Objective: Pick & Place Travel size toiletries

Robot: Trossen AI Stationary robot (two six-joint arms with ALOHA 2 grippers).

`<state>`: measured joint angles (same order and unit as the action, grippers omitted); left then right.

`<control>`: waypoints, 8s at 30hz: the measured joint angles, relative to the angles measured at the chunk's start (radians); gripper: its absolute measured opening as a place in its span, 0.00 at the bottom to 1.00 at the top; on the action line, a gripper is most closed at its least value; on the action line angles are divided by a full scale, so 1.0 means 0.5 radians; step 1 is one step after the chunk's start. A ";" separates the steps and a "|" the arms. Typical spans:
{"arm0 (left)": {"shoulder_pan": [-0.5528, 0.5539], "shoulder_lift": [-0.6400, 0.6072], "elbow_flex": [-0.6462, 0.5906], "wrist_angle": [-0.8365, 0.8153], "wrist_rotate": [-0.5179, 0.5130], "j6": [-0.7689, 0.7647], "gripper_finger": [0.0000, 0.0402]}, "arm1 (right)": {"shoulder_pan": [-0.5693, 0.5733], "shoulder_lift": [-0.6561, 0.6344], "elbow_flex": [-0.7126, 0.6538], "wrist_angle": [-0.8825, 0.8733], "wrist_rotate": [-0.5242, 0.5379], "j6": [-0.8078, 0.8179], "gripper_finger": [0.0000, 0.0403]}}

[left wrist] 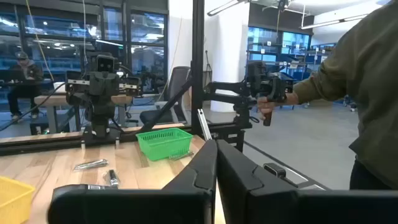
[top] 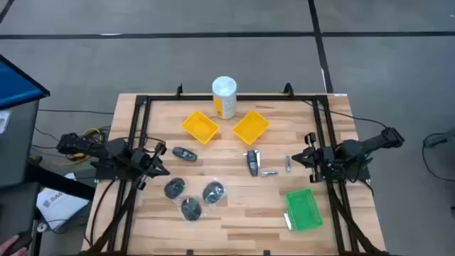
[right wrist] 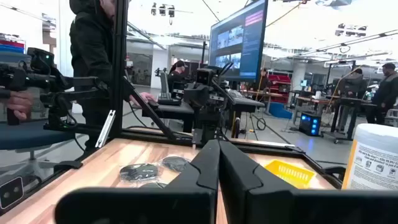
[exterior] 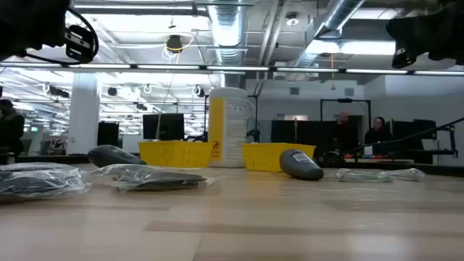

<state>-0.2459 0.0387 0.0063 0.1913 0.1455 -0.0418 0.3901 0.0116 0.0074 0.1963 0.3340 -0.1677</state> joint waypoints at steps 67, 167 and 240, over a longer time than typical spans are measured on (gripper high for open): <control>0.001 0.031 0.145 0.526 -0.277 -0.119 0.01 | -0.894 2.538 1.764 -2.711 -0.421 2.642 0.71; 0.001 0.031 0.144 0.522 -0.258 -0.030 0.01 | 0.930 2.994 1.775 -2.161 -0.880 4.521 0.44; 0.000 0.031 0.143 0.504 -0.211 -0.014 0.01 | -0.514 3.566 2.051 -1.916 -0.625 0.465 0.10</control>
<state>-0.2457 0.0542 0.0780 0.4435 0.0399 -0.0490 0.1329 1.7946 1.0329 -0.7619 0.0217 0.0647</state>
